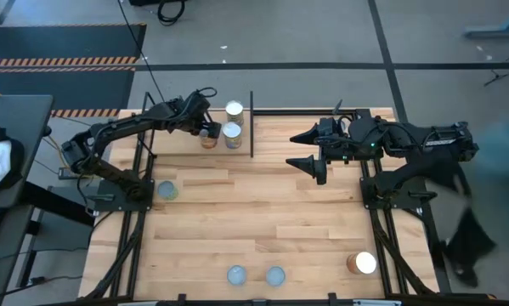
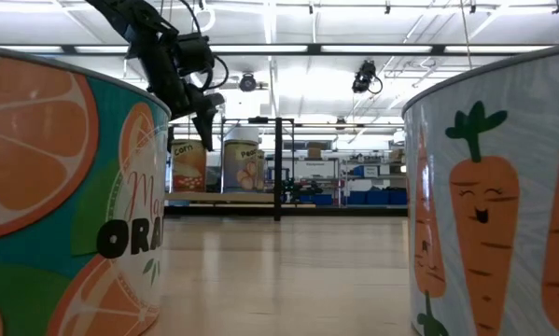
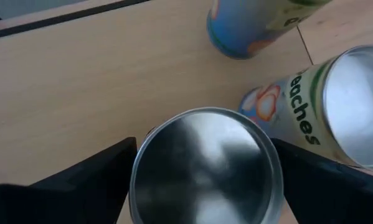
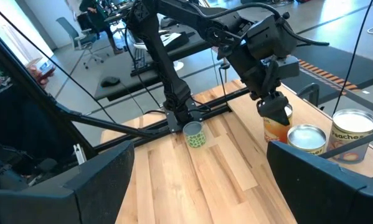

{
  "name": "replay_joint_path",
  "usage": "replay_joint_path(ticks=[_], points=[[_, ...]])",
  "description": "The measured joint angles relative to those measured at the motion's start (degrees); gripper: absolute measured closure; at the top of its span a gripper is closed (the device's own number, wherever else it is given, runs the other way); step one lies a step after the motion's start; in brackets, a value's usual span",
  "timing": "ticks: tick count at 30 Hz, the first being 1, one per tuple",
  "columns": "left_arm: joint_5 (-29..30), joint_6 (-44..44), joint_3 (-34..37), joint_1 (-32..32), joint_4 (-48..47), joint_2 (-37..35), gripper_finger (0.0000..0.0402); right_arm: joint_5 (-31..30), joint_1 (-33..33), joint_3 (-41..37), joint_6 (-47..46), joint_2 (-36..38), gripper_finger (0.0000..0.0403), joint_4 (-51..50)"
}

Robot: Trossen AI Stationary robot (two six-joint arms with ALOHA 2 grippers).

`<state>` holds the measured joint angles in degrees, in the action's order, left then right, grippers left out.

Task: Pick and place cans onto a shelf
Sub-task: Put the top can of corn on the shelf, then put the can of corn on the shelf

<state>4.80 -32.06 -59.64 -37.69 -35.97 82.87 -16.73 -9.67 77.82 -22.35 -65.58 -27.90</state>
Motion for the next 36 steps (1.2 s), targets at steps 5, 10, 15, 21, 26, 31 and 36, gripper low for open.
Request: replay_joint_path(ticks=[5,10,15,21,26,31,36], points=[[0.0,-0.4,0.0,0.0,-0.4,-2.6,0.0035,0.0,0.0,0.0,0.0,0.0,0.0027,0.0],[-0.1,-0.5,0.0,0.0,-0.4,-7.6,0.0035,0.0,0.0,0.0,0.0,0.0,0.0027,0.0],[-0.1,0.2,-0.2,-0.1,-0.7,-14.4,0.0035,0.0,0.0,0.0,0.0,0.0,0.0027,0.0],[2.0,4.7,-5.3,-0.1,-0.9,-19.5,0.0035,0.0,0.0,0.0,0.0,0.0,0.0027,0.0],[6.3,7.6,-12.6,-0.1,-3.8,-19.7,0.0035,0.0,0.0,0.0,0.0,0.0,0.0027,0.0],[10.5,9.2,-18.2,-0.1,-4.2,-19.6,0.0035,0.0,0.0,0.0,0.0,0.0,0.0027,0.0],[13.8,9.5,-21.3,-0.1,-4.6,-19.6,0.0035,0.0,0.0,0.0,0.0,0.0,0.0027,0.0]])
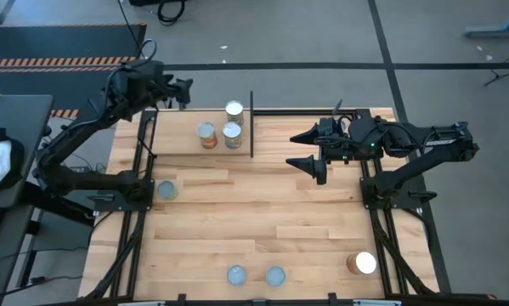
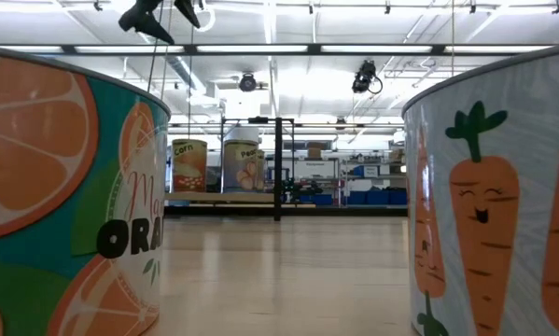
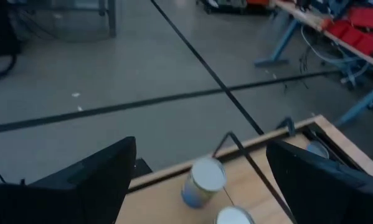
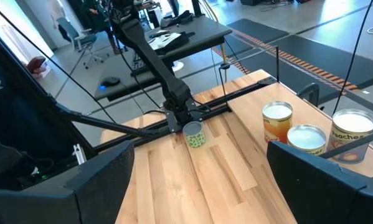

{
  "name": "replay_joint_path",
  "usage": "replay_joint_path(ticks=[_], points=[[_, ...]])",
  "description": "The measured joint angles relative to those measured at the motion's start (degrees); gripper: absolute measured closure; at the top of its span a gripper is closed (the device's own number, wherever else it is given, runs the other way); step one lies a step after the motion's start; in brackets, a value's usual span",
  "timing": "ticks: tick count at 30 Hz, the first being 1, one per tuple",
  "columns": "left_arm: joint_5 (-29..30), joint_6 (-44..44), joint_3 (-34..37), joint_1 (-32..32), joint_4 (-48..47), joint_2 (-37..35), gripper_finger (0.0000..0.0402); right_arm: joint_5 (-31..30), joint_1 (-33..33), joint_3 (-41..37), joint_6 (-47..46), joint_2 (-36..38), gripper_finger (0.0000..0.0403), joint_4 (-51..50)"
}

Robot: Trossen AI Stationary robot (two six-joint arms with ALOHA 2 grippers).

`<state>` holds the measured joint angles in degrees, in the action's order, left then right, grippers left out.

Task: Pick and place cans onto a shelf
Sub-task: Put the can of corn on the shelf

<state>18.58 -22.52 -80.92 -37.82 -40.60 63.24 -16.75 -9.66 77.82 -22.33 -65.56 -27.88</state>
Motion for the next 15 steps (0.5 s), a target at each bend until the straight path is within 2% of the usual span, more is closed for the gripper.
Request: replay_joint_path(ticks=[15], points=[[1.2,1.2,-0.5,0.0,-0.1,0.2,0.0035,0.0,0.0,0.0,0.0,0.0,0.0027,0.0]])
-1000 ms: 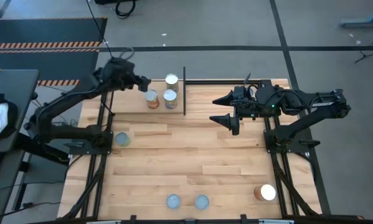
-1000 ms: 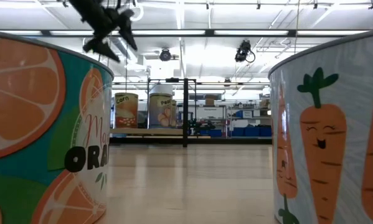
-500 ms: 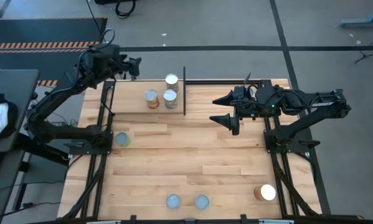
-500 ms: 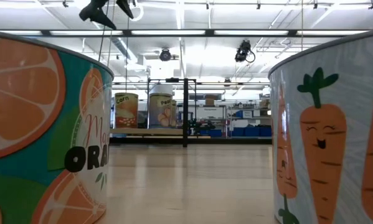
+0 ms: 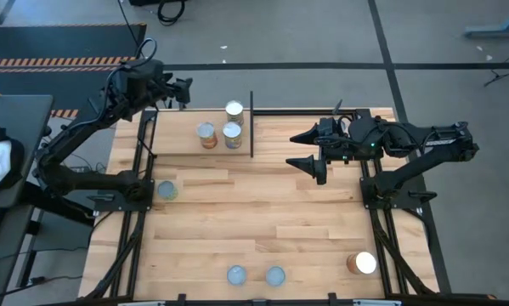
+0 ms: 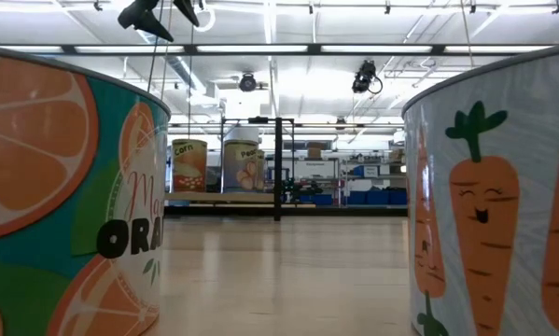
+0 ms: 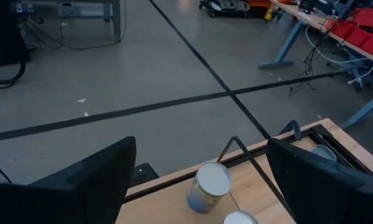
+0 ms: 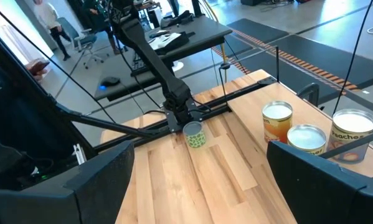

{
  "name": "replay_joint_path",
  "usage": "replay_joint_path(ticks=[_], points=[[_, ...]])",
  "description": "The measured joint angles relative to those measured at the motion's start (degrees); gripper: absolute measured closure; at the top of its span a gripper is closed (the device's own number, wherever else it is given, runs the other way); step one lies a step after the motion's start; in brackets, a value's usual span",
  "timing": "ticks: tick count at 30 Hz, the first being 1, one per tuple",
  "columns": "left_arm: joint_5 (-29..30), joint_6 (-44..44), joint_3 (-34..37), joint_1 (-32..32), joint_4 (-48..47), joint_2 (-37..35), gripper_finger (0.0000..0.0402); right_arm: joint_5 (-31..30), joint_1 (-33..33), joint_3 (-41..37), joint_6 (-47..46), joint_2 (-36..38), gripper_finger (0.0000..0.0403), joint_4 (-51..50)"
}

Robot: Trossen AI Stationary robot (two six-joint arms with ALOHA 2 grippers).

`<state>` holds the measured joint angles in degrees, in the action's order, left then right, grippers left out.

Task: Pick and place cans onto a shelf
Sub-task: Put the can of corn on the shelf

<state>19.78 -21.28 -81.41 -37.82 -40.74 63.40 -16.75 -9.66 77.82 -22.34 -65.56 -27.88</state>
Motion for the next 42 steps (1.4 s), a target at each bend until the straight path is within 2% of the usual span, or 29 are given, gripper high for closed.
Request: replay_joint_path(ticks=[25,42], points=[[-0.6,-0.9,0.0,0.1,-5.5,0.0,0.0036,0.0,0.0,0.0,0.0,0.0,0.0027,0.0],[-0.6,-0.1,0.0,0.1,-5.4,0.0,0.0036,0.0,0.0,0.0,0.0,0.0,0.0027,0.0]])
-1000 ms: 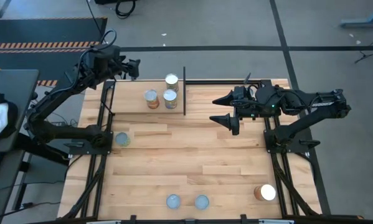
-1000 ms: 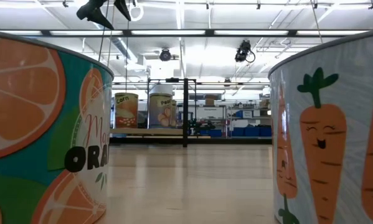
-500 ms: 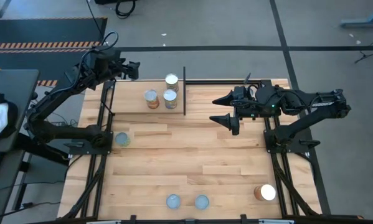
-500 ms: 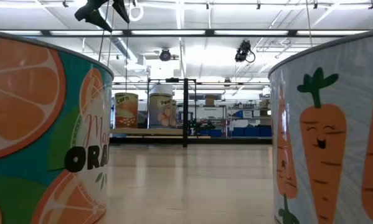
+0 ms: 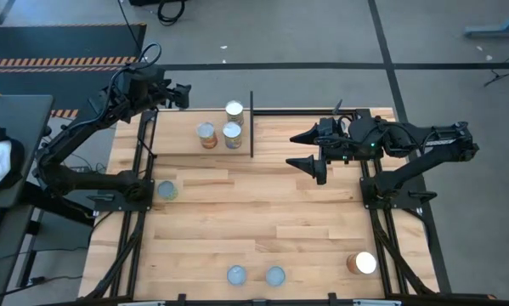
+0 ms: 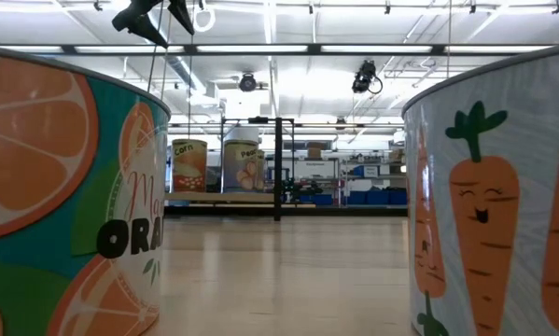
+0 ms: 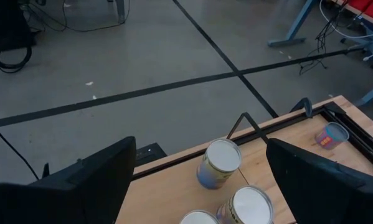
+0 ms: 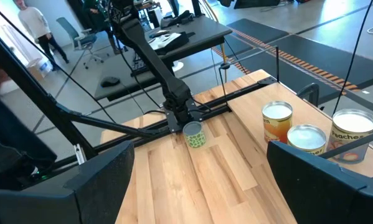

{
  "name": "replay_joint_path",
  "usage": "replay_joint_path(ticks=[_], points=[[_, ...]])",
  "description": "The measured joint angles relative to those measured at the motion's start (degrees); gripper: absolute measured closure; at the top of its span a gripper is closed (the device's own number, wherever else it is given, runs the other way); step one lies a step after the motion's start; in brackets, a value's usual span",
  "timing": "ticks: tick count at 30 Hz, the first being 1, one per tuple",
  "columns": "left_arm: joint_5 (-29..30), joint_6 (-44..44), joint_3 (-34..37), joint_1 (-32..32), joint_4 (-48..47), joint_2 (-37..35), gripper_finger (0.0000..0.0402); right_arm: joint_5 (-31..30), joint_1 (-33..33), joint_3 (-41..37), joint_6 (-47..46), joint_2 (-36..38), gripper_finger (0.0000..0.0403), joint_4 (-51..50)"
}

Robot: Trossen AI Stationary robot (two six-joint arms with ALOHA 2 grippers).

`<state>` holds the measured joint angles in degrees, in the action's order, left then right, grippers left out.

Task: Pick and place cans onto a shelf
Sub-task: Put the can of corn on the shelf

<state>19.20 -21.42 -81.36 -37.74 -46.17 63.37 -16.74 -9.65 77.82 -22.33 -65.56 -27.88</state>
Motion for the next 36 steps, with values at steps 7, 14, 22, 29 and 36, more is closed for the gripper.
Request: replay_joint_path(ticks=[7,14,22,29,36], points=[[0.0,0.0,0.0,0.0,0.0,0.0,0.0036,0.0,0.0,0.0,0.0,0.0,0.0027,0.0],[0.0,0.0,0.0,0.0,0.0,0.0,0.0036,0.0,0.0,0.0,0.0,0.0,0.0027,0.0],[0.0,0.0,0.0,0.0,0.0,0.0,0.0036,0.0,0.0,0.0,0.0,0.0,0.0027,0.0],[0.0,0.0,0.0,0.0,0.0,0.0,0.0036,0.0,0.0,0.0,0.0,0.0,0.0027,0.0],[0.1,0.0,0.0,0.0,2.4,0.0,0.0036,0.0,0.0,0.0,0.0,0.0,0.0027,0.0]])
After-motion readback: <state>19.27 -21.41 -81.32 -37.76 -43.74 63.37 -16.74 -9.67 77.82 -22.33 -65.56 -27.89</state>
